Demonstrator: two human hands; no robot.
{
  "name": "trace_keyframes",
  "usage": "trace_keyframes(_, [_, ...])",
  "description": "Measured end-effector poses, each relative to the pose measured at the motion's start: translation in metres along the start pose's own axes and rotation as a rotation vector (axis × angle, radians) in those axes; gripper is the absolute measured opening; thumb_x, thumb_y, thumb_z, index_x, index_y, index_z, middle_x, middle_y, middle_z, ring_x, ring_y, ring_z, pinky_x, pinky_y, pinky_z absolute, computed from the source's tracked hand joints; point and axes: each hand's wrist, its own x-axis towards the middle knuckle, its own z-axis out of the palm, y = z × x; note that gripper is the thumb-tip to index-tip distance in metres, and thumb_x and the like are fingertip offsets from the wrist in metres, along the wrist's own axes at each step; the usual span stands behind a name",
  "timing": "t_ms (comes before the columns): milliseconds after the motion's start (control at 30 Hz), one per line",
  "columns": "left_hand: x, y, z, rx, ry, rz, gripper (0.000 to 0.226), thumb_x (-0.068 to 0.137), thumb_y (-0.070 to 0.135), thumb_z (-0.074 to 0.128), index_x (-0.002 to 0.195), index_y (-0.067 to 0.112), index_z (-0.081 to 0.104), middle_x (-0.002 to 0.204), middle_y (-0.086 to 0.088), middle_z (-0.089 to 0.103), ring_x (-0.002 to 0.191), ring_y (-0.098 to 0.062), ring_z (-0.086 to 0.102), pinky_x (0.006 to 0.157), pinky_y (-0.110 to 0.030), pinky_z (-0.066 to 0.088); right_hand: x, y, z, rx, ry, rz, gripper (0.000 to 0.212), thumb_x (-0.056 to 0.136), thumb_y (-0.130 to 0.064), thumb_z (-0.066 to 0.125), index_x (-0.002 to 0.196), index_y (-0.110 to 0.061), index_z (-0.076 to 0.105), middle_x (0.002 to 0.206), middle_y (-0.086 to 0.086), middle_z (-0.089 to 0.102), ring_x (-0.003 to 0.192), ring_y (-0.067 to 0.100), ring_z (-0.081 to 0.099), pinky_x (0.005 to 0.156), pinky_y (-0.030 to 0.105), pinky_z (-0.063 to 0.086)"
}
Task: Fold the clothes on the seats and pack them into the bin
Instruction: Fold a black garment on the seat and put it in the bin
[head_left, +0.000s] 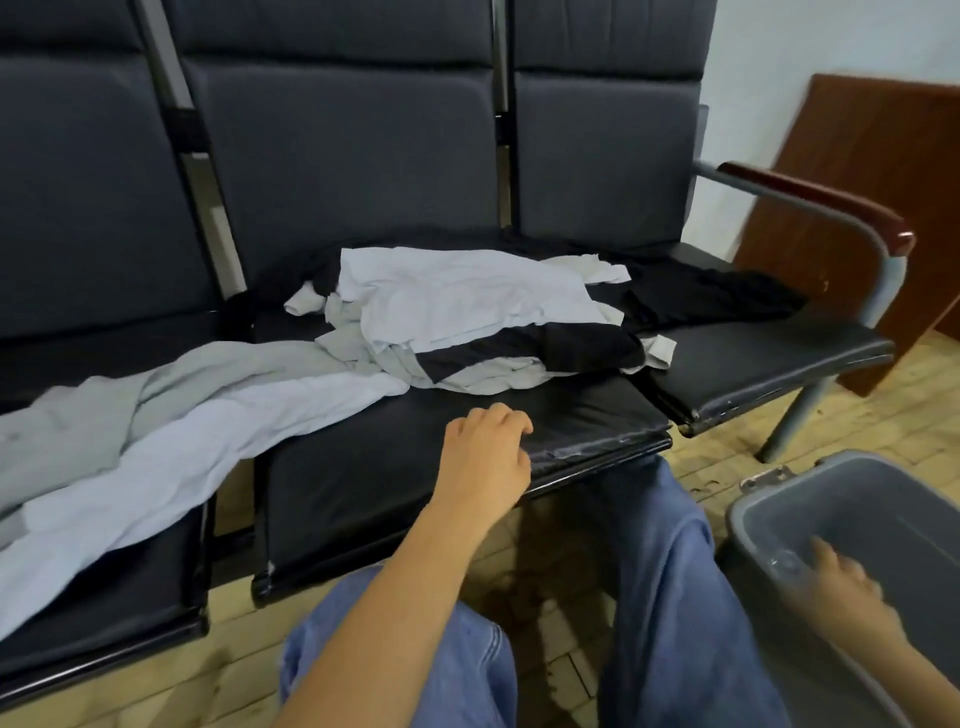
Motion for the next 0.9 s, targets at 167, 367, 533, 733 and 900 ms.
trace_keyframes(167, [0.002,0.000,-0.007,0.001,0.047,-0.010,0.035,0.095,0.019,0.045,0.130,0.022,0.051,0.133,0.004,0.051,0.122,-0.018,0.044,0.101,-0.034,0.031,-0.041,-0.056,-0.064,0.133,0.357,-0.413,0.063,0.085,-0.012,0.068,0.141,-0.005,0.039,0.134,0.026,0.048,0.115,0.044,0.050,0.095,0.052,0.042])
trace_keyframes(367, [-0.016,-0.009,-0.014,-0.097,0.124,-0.169,0.032,0.092,0.016,0.050,0.124,0.020,0.056,0.129,0.001,0.055,0.118,-0.021,0.047,0.096,-0.035,0.034,-0.087,-0.166,-0.094,0.119,0.067,-0.795,0.053,0.091,-0.028,0.061,0.140,-0.020,0.040,0.135,0.005,0.052,0.093,0.017,0.055,0.073,0.025,0.037])
trace_keyframes(533, [-0.020,-0.010,-0.018,-0.264,0.169,-0.275,0.032,0.089,0.010,0.055,0.120,0.015,0.059,0.125,-0.003,0.057,0.116,-0.023,0.050,0.097,-0.043,0.041,-0.133,-0.217,-0.071,0.017,-0.178,-1.053,0.062,0.092,-0.036,0.058,0.145,-0.029,0.028,0.142,0.001,0.044,0.085,0.010,0.053,0.074,0.022,0.041])
trace_keyframes(733, [-0.023,-0.023,-0.018,-0.390,0.253,-0.379,0.034,0.089,0.008,0.055,0.122,0.011,0.057,0.125,-0.005,0.056,0.116,-0.023,0.051,0.098,-0.044,0.042,-0.132,-0.252,-0.056,-0.110,-0.343,-1.057,0.072,0.091,-0.040,0.058,0.150,-0.028,0.018,0.147,0.005,0.040,0.129,0.019,0.044,0.091,0.022,0.036])
trace_keyframes(900, [-0.028,-0.036,-0.019,-0.383,0.226,-0.463,0.034,0.090,0.008,0.054,0.124,0.014,0.055,0.124,-0.003,0.054,0.116,-0.021,0.050,0.097,-0.041,0.043,-0.118,-0.293,-0.055,-0.246,-0.347,-1.056,0.057,0.093,-0.044,0.053,0.143,-0.021,0.038,0.145,0.002,0.042,0.128,0.018,0.044,0.096,0.026,0.034])
